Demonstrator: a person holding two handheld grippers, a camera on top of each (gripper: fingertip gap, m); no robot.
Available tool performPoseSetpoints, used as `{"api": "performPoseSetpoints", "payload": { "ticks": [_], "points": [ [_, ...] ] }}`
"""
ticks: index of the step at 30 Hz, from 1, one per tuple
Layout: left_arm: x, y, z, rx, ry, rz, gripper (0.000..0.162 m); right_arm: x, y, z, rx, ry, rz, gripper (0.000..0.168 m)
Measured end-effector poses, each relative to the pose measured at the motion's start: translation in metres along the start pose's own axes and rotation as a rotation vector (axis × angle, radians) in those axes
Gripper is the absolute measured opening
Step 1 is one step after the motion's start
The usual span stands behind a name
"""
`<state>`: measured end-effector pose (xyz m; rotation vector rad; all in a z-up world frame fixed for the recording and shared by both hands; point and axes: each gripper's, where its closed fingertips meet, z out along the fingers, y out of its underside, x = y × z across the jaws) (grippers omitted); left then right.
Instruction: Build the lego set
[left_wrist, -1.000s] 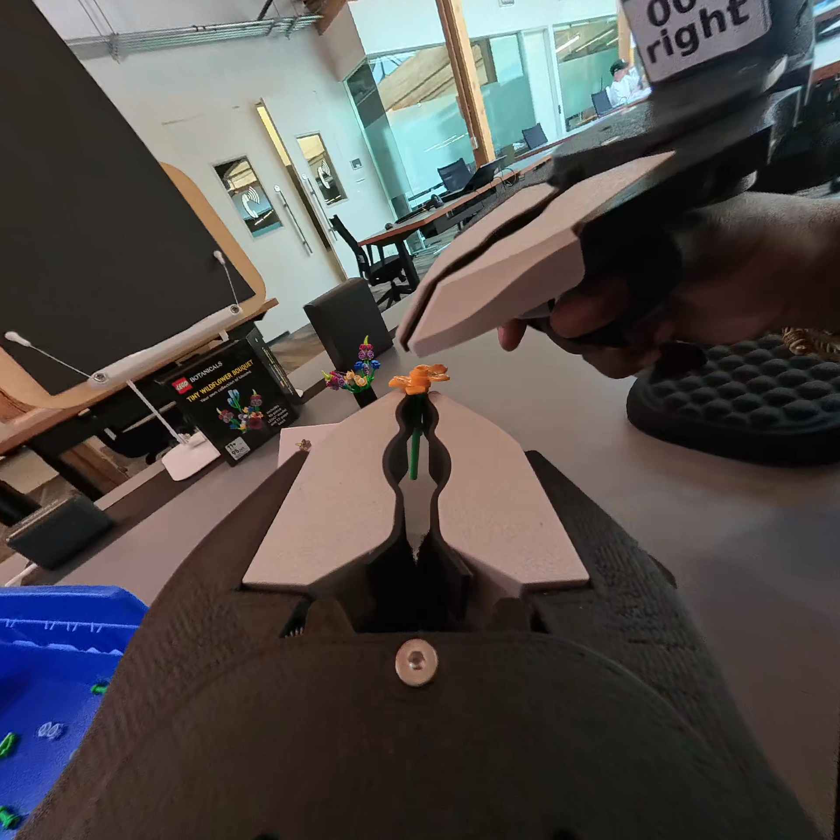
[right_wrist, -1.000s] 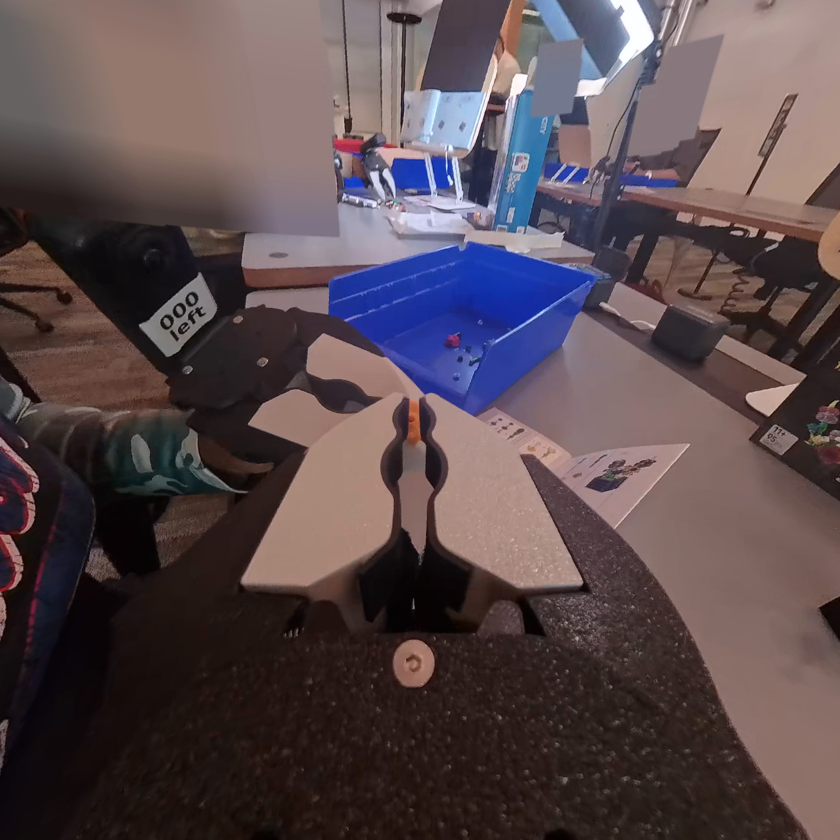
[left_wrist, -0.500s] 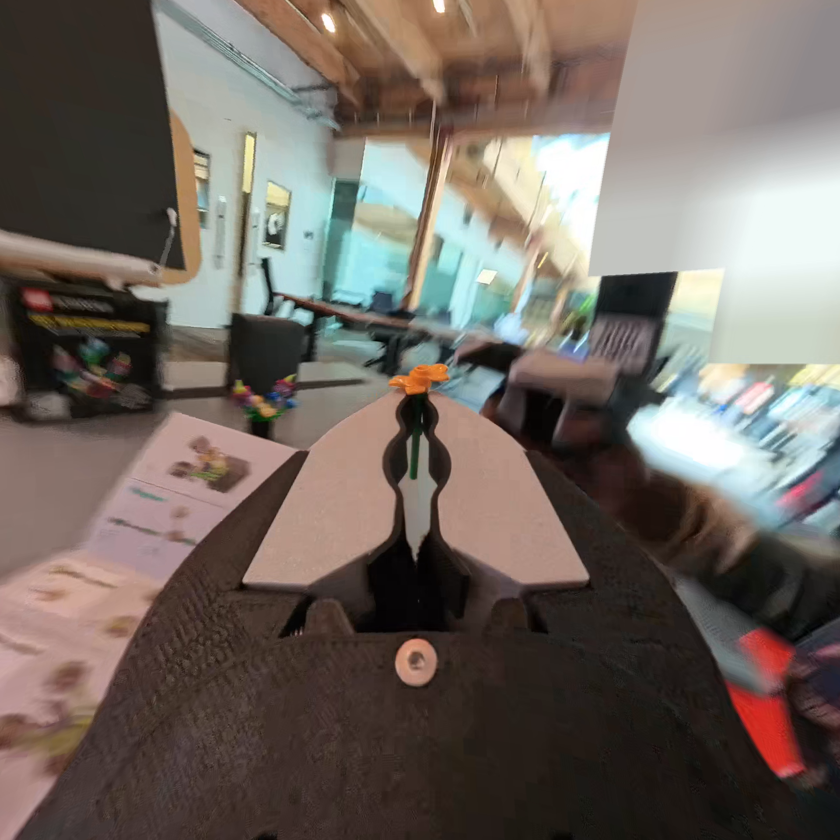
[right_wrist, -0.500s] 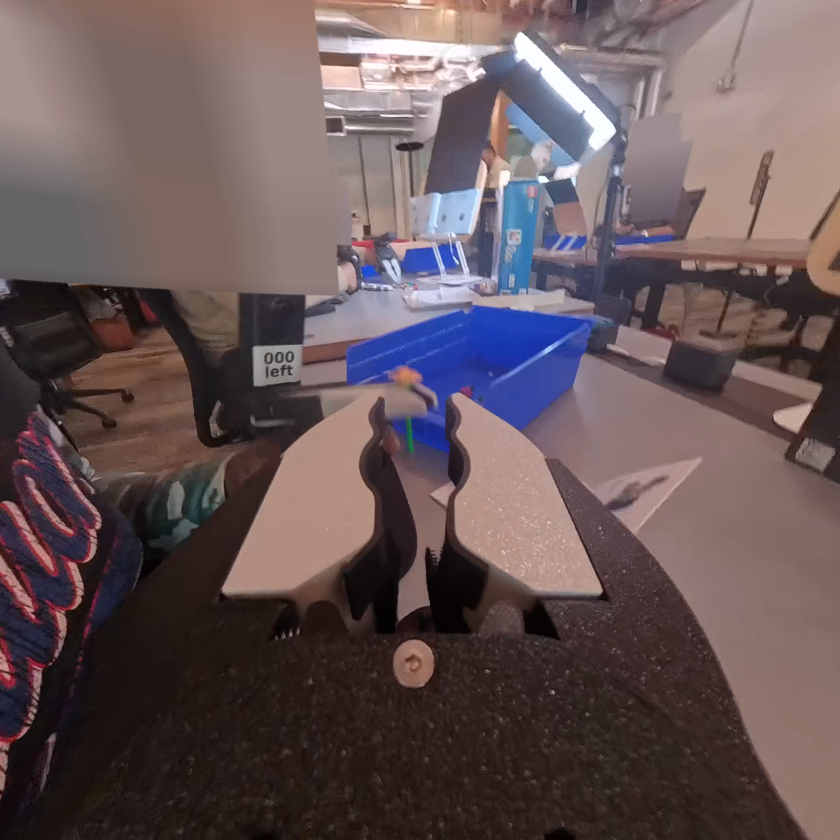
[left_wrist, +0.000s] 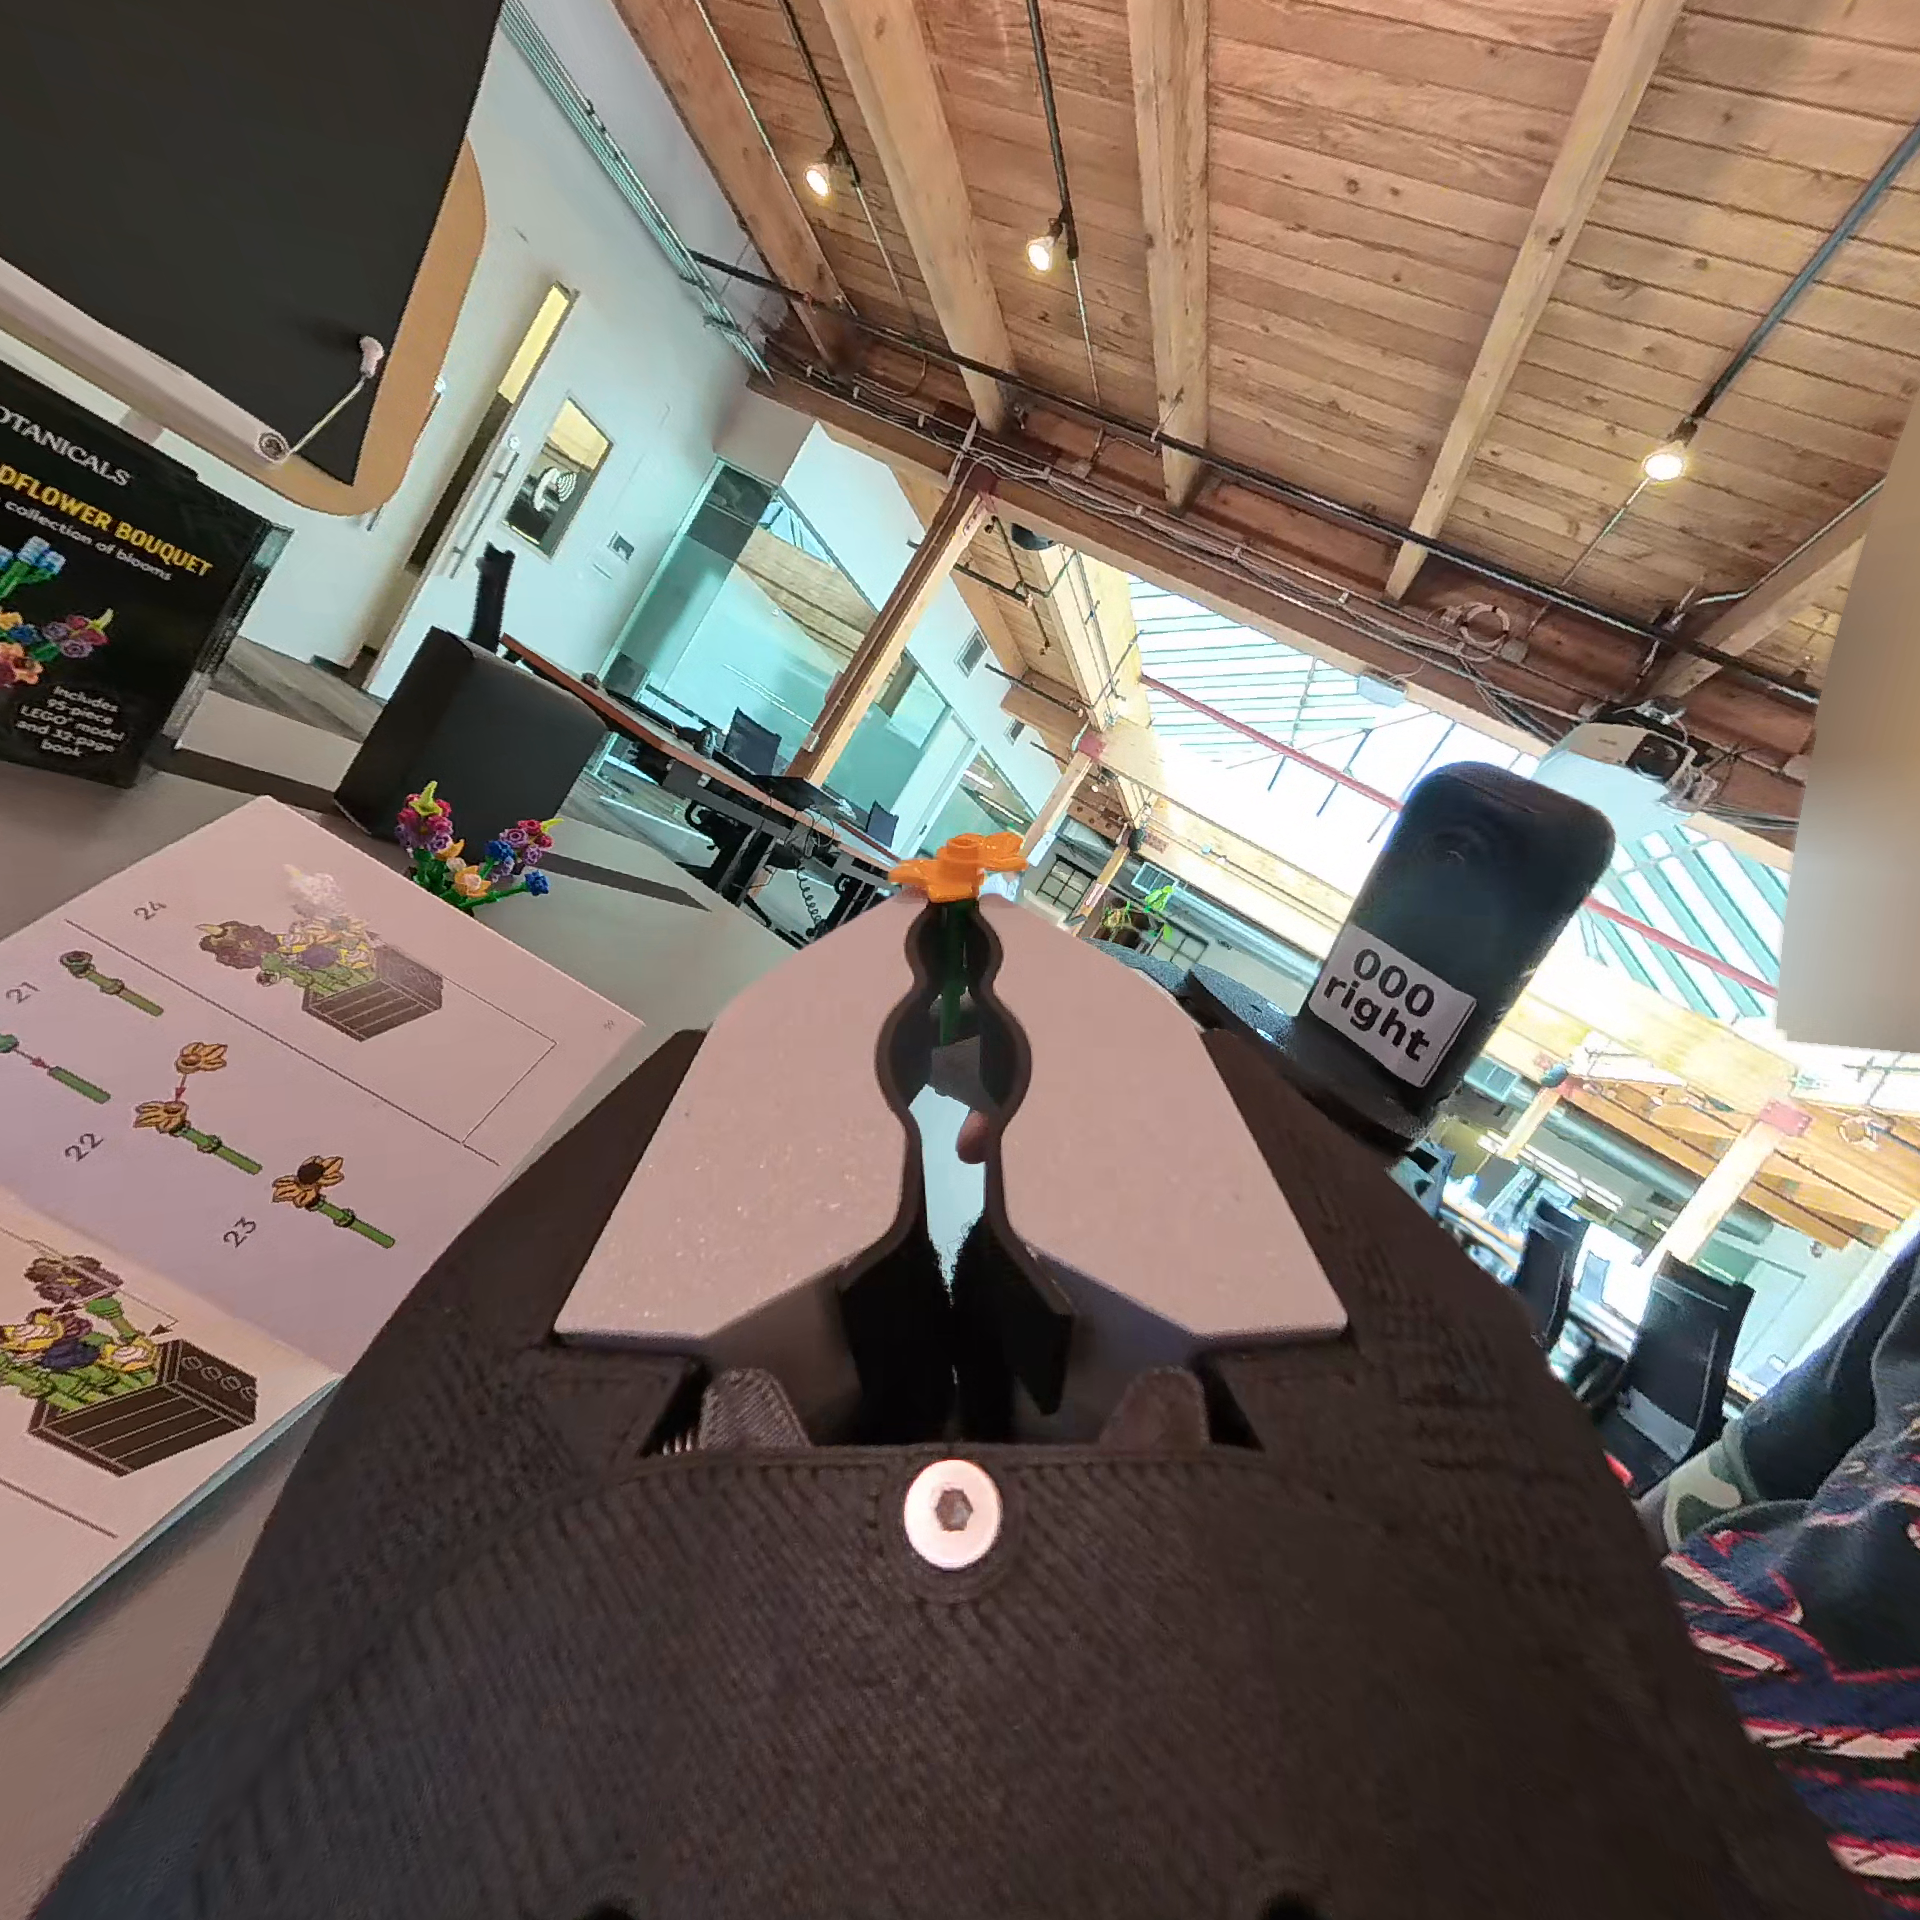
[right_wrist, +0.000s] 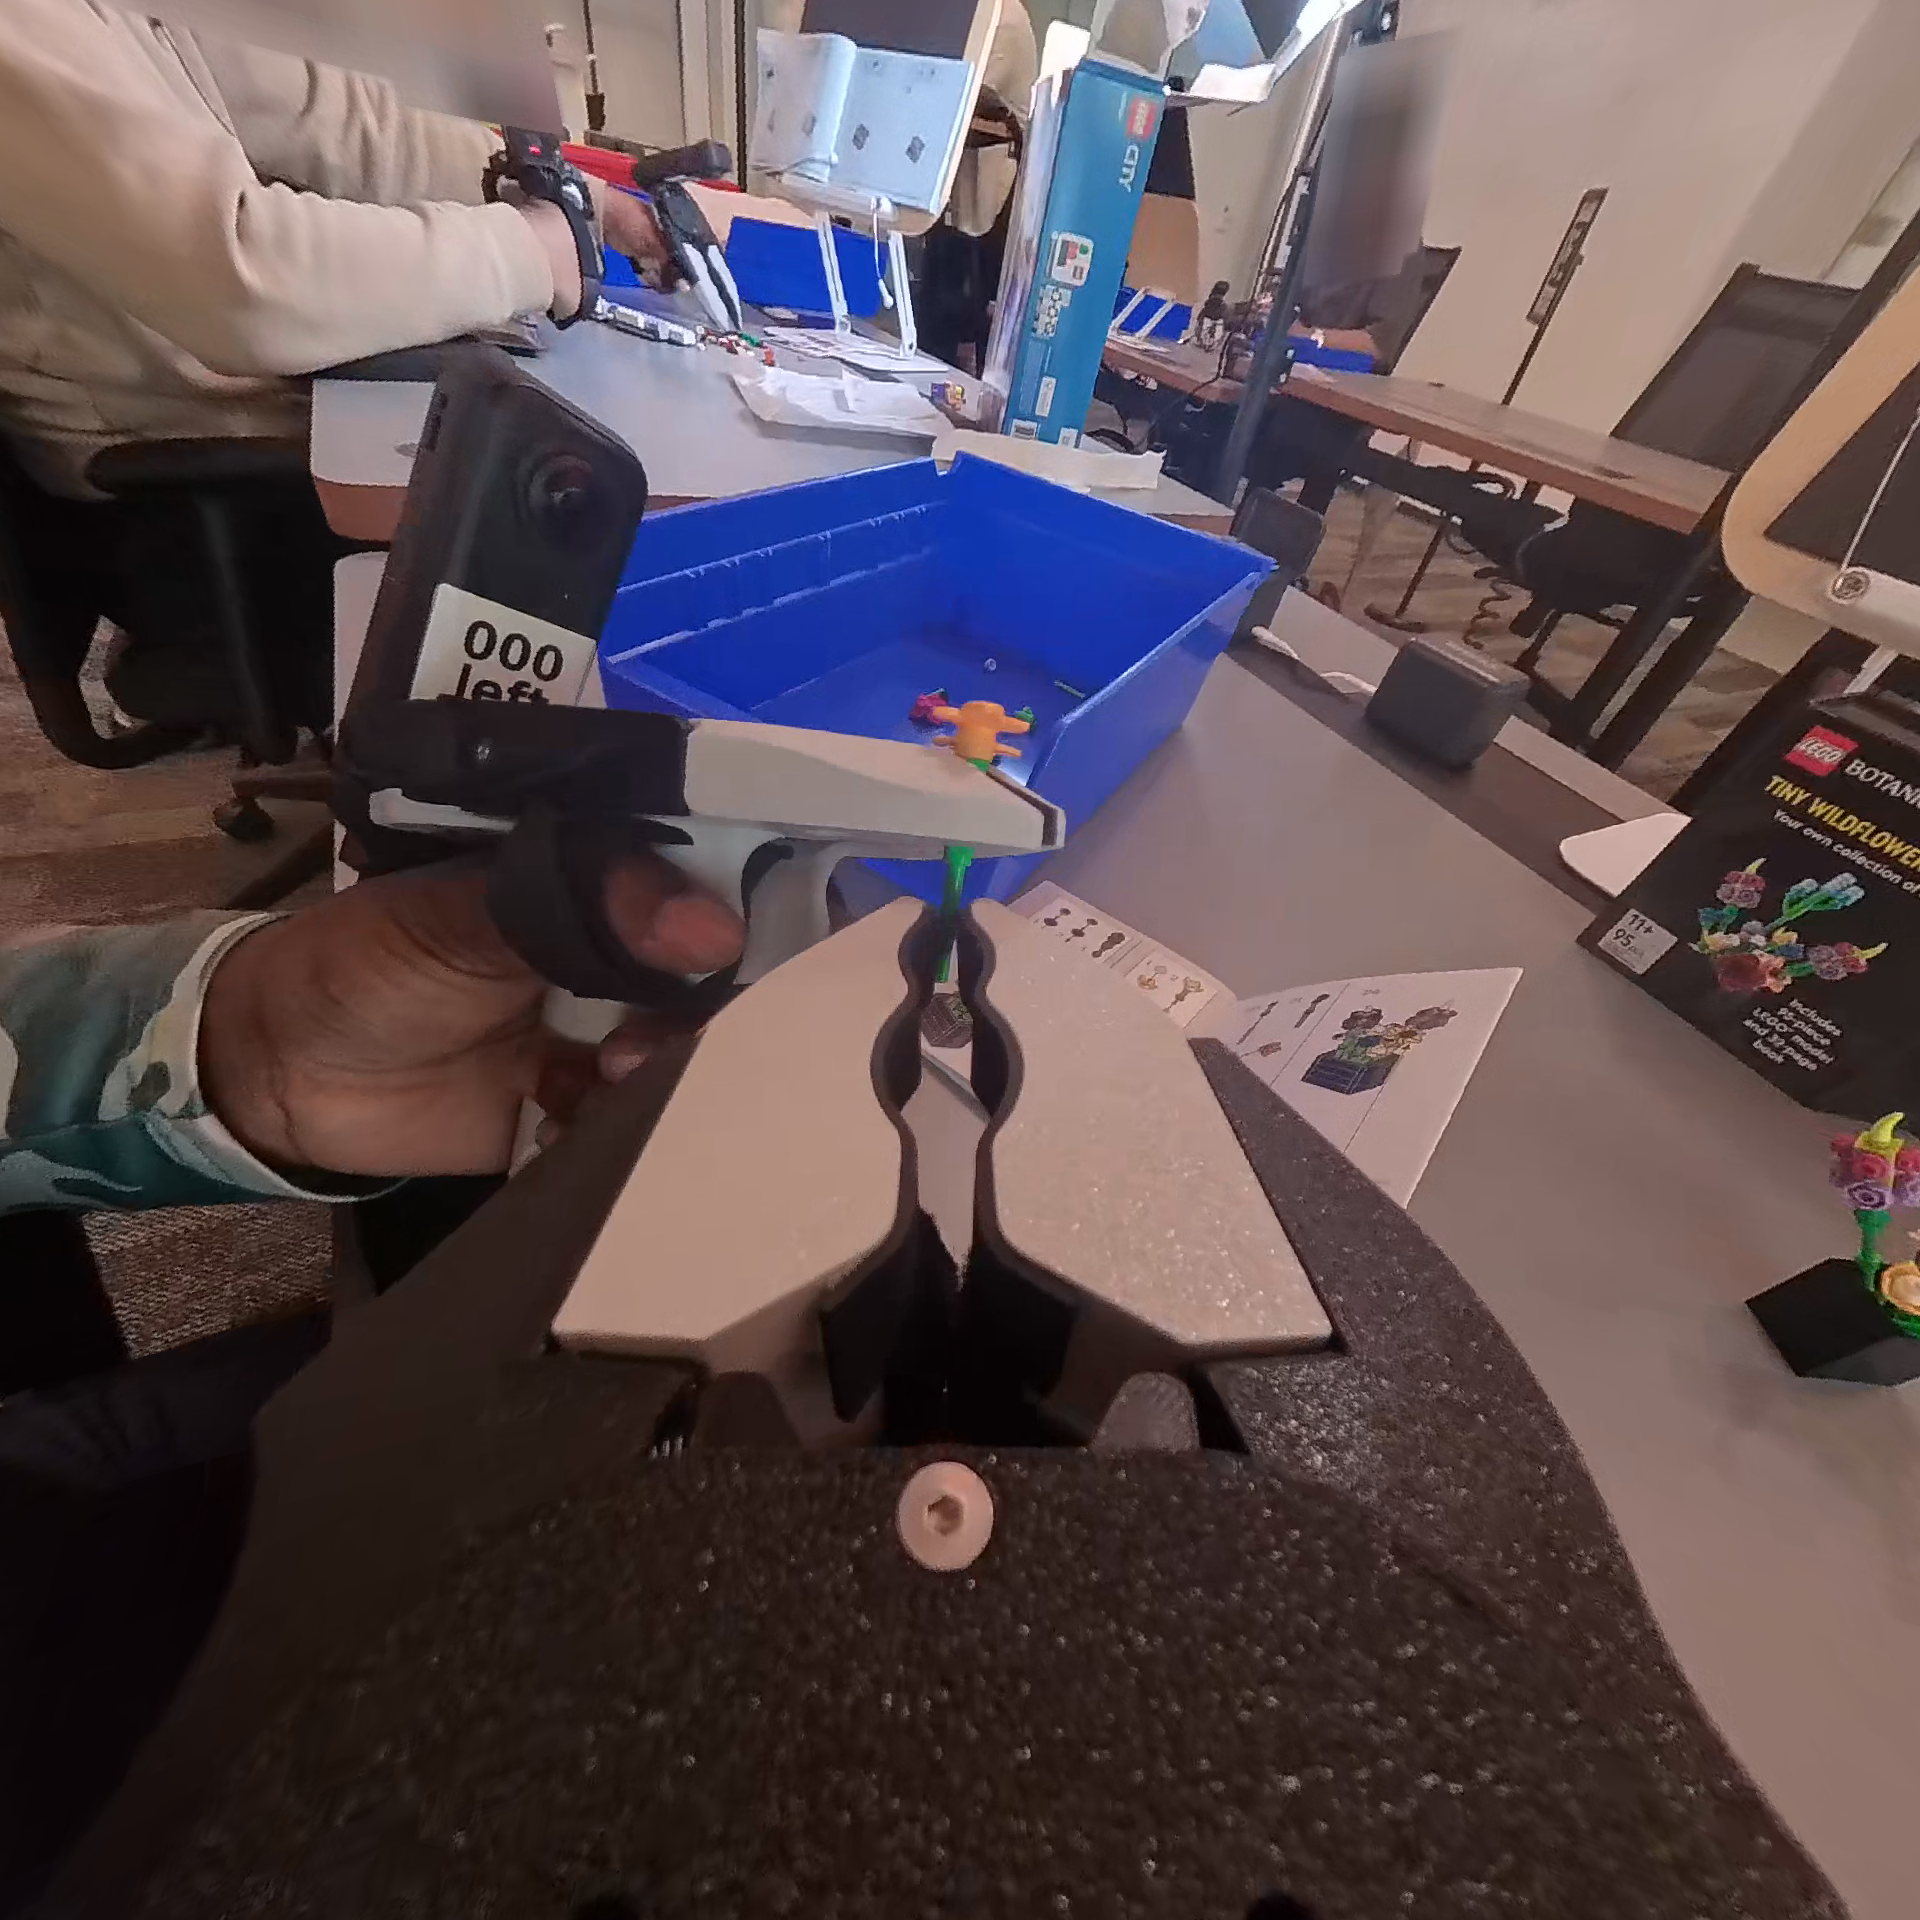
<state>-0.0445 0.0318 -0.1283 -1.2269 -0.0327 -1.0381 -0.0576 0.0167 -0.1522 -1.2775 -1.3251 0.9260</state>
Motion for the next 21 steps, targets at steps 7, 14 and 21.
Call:
{"api": "performPoseSetpoints", "payload": {
  "ticks": [7,14,21],
  "points": [
    [0.007,0.023,0.008,-0.189,-0.001,0.186,0.027,0.016,0.010,-0.027,0.064,-0.027,0.140,0.003],
    [0.000,0.021,0.003,-0.331,-0.048,0.401,0.035,0.044,0.016,-0.069,0.163,-0.052,0.106,0.003],
    [-0.065,-0.066,-0.061,-0.794,-0.334,0.652,0.032,0.058,0.025,-0.091,0.294,-0.073,0.192,0.003]
  ]
}}
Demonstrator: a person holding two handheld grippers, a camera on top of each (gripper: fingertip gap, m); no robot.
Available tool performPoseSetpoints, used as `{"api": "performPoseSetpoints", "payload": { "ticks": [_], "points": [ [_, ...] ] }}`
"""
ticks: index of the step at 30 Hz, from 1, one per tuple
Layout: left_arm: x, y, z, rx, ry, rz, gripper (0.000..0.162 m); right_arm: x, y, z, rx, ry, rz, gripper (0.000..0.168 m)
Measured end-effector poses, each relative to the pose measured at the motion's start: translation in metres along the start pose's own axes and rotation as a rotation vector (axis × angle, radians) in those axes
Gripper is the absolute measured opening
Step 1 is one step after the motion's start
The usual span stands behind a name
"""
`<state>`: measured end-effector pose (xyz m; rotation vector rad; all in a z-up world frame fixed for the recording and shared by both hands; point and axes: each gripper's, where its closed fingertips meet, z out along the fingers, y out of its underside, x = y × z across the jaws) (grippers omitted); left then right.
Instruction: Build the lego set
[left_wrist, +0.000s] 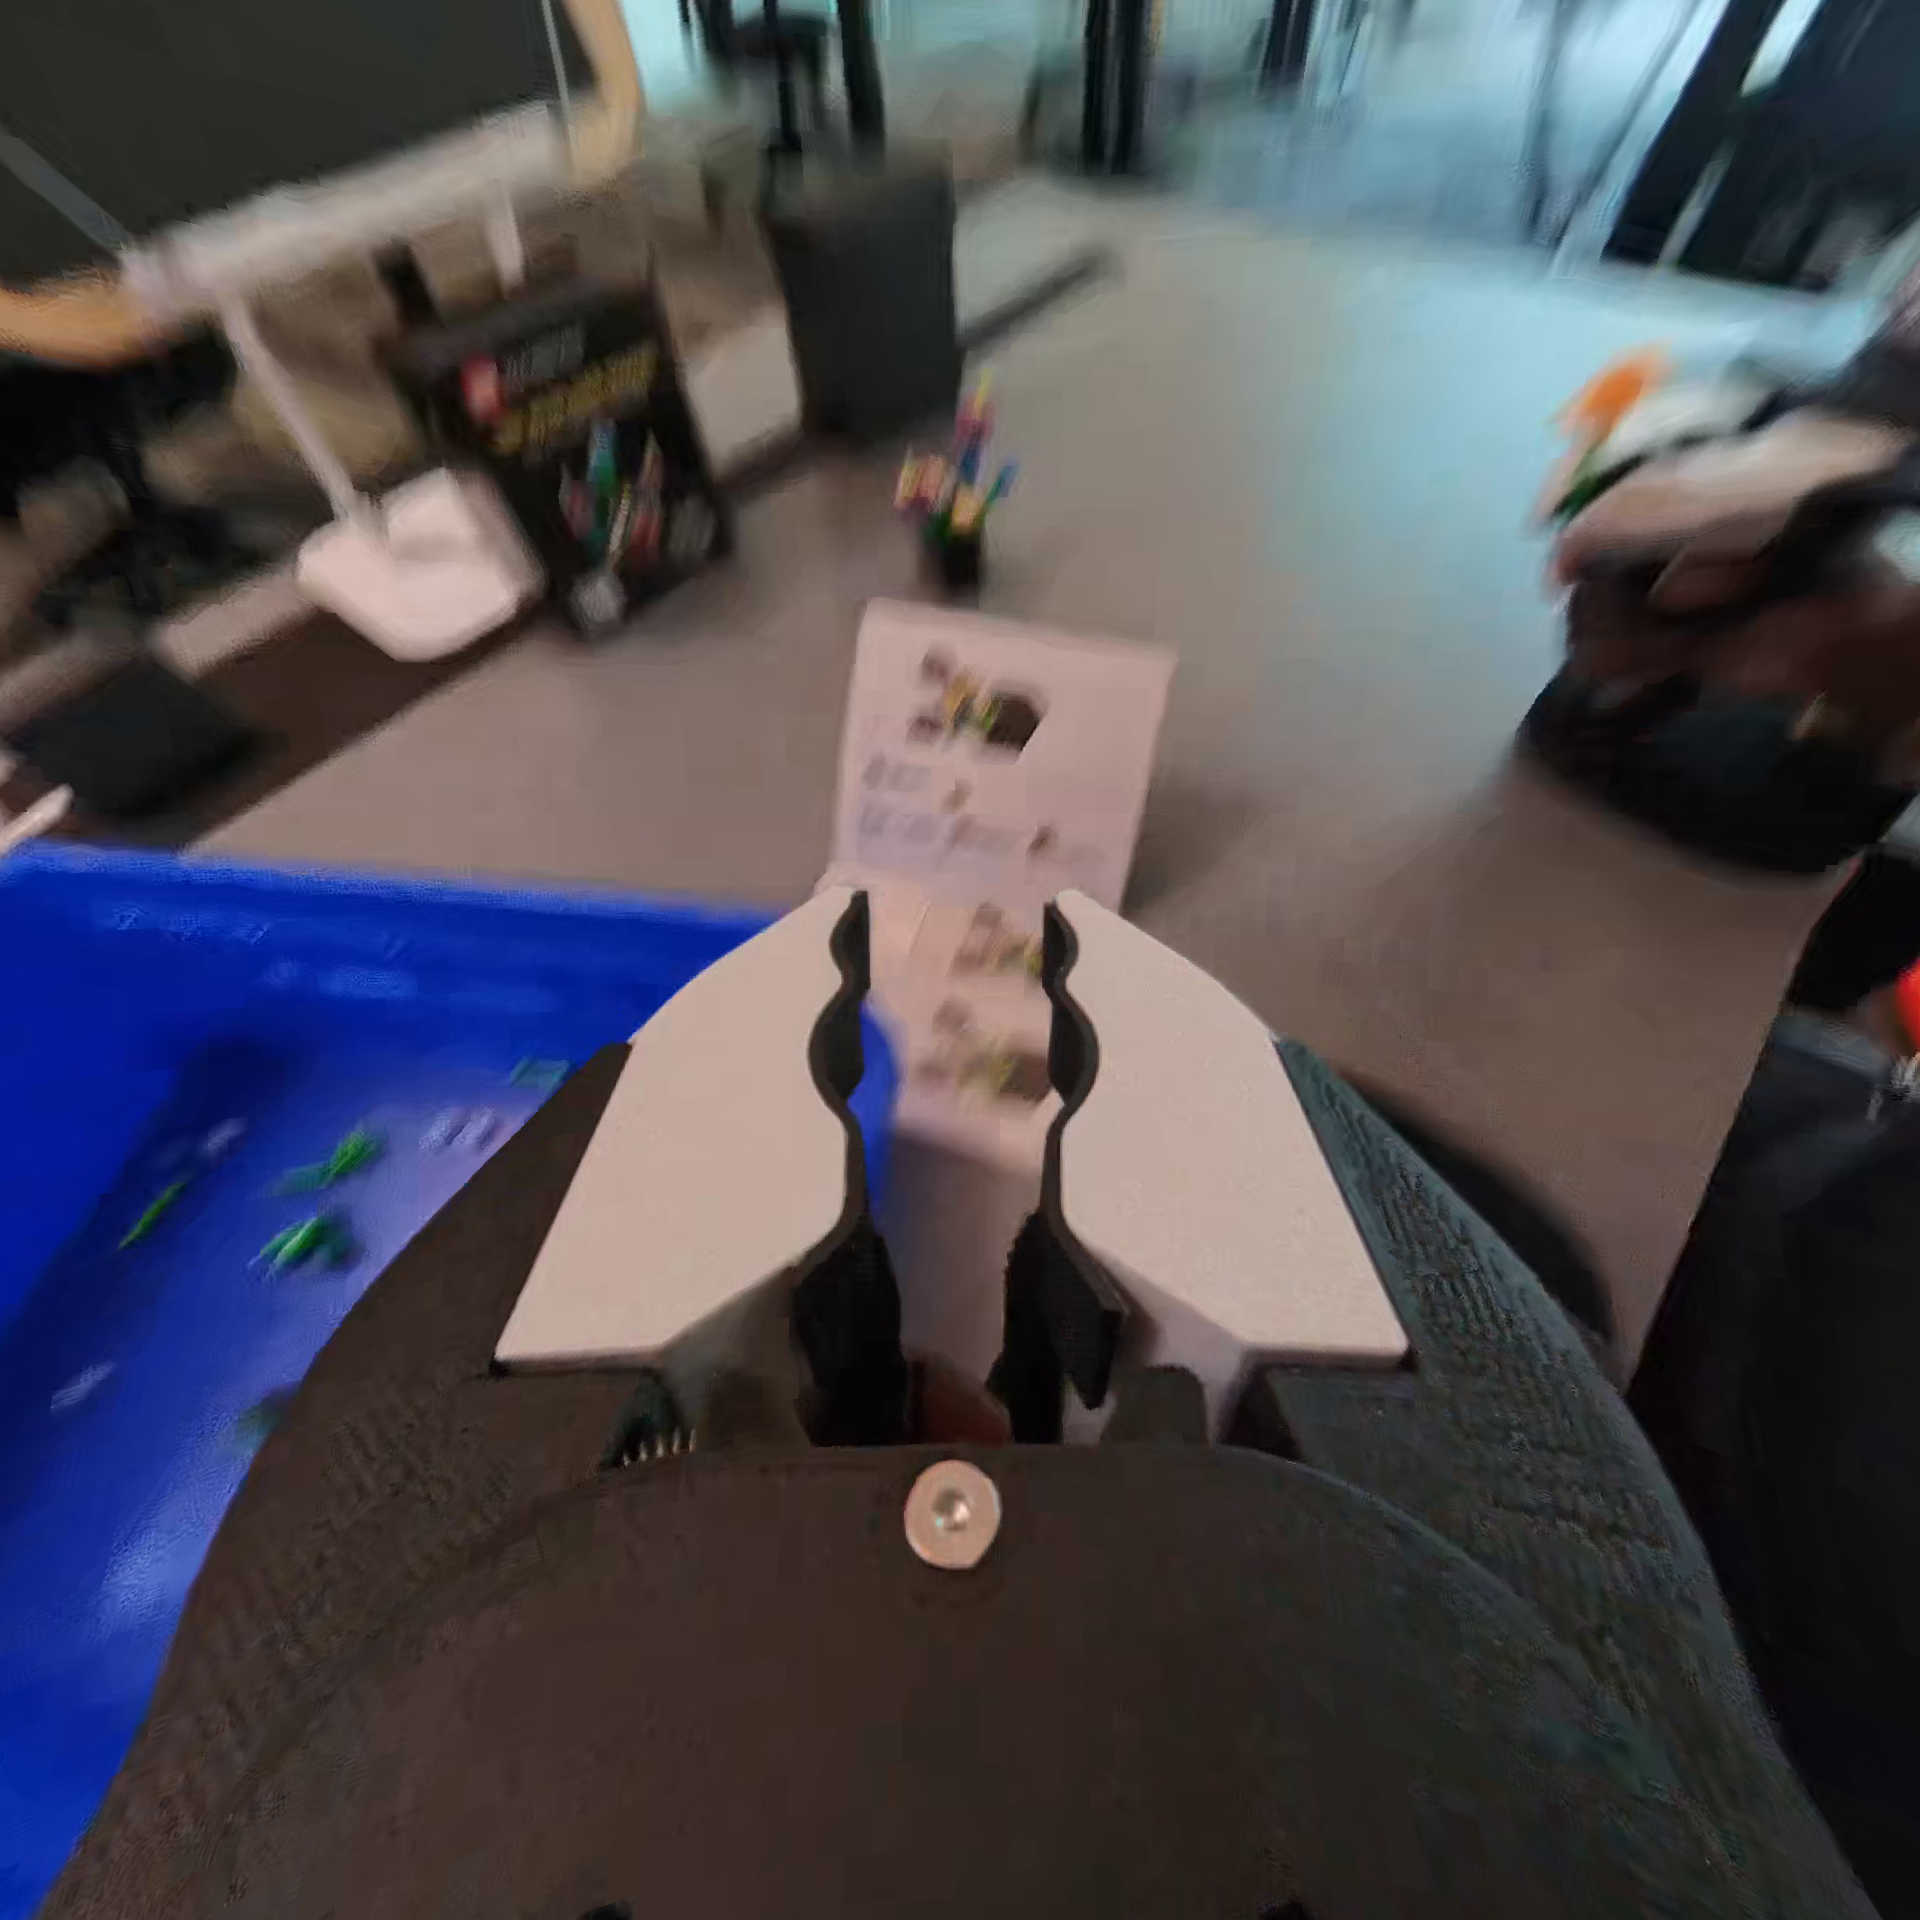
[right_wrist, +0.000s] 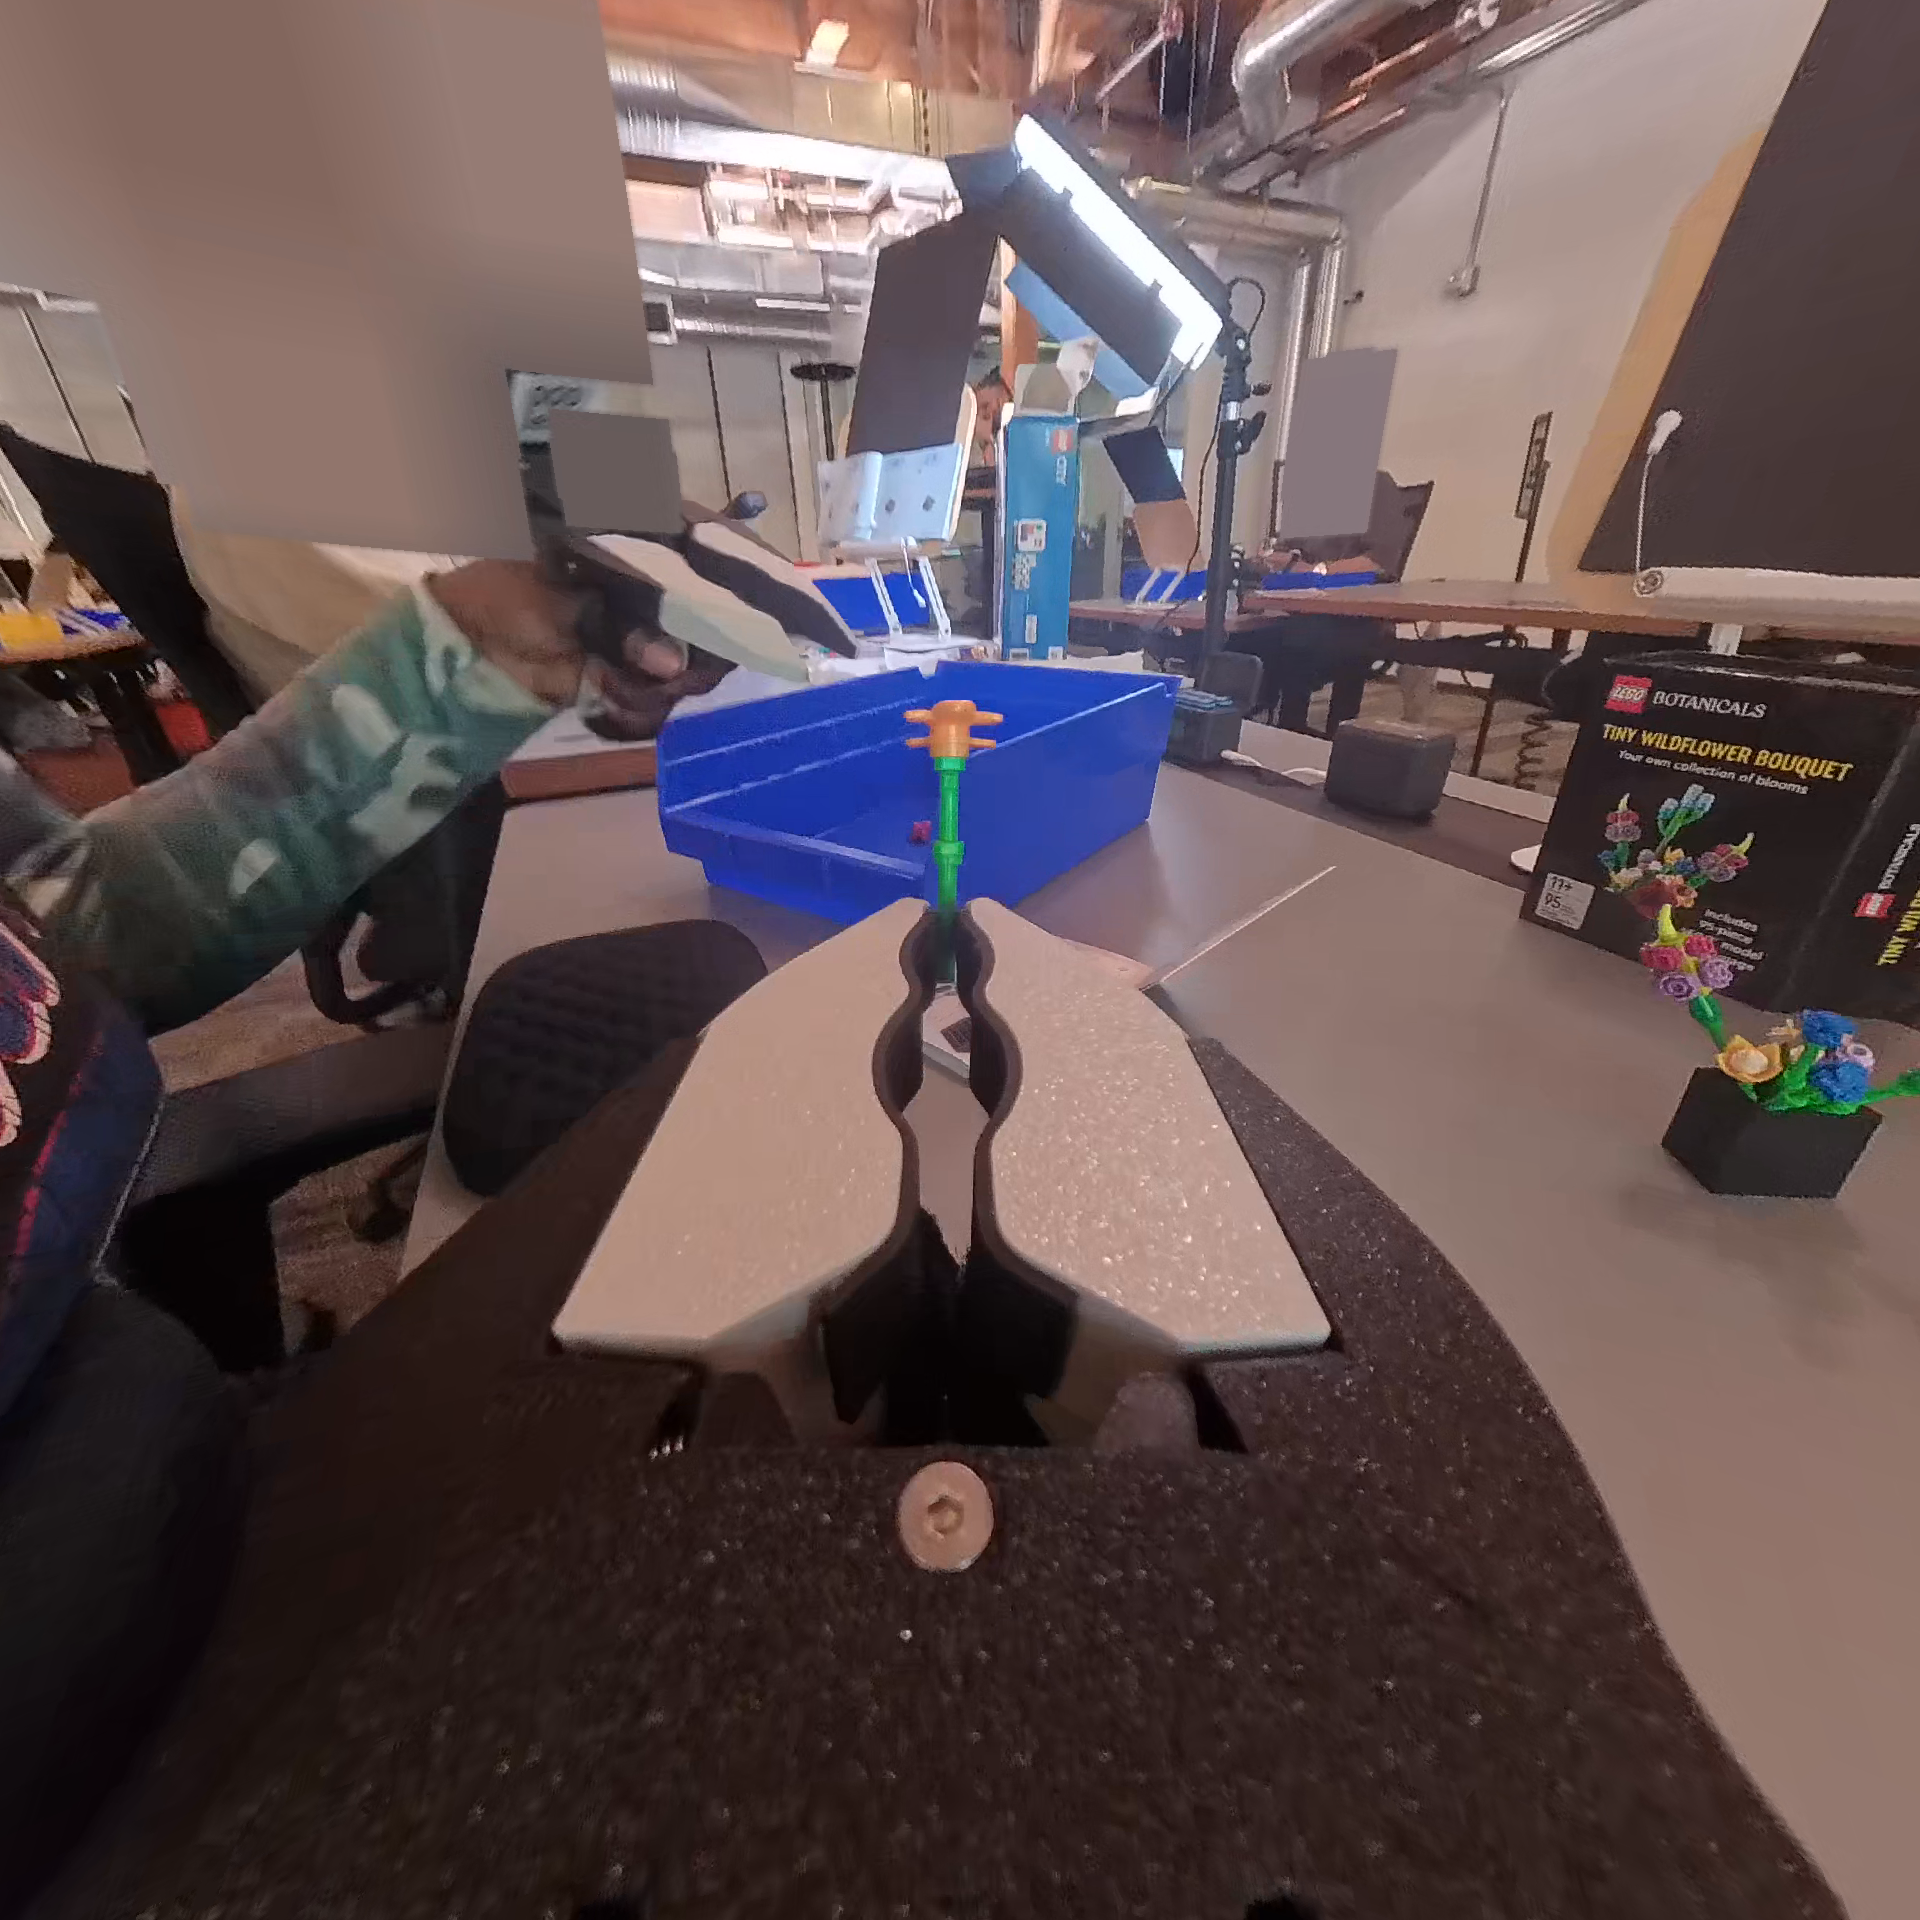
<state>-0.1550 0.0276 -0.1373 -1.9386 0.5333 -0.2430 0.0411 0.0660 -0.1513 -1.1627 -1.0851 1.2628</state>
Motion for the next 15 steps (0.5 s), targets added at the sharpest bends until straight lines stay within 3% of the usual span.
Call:
{"api": "performPoseSetpoints", "payload": {
  "ticks": [4,8,11,15],
  "points": [
    [-0.087,0.043,-0.030,-0.481,-0.096,0.108,0.030,0.000,-0.007,-0.006,0.063,-0.016,0.024,0.003],
    [-0.130,0.097,-0.018,-0.790,0.038,0.017,0.023,-0.003,-0.008,-0.008,0.078,-0.036,0.020,0.003],
    [-0.160,0.132,-0.003,-0.914,0.012,-0.001,0.021,-0.009,-0.007,-0.008,0.074,-0.064,-0.003,0.003],
    [-0.157,0.155,0.010,-0.983,0.113,-0.045,0.021,-0.008,-0.007,-0.009,0.085,-0.072,0.011,0.003]
  ]
}}
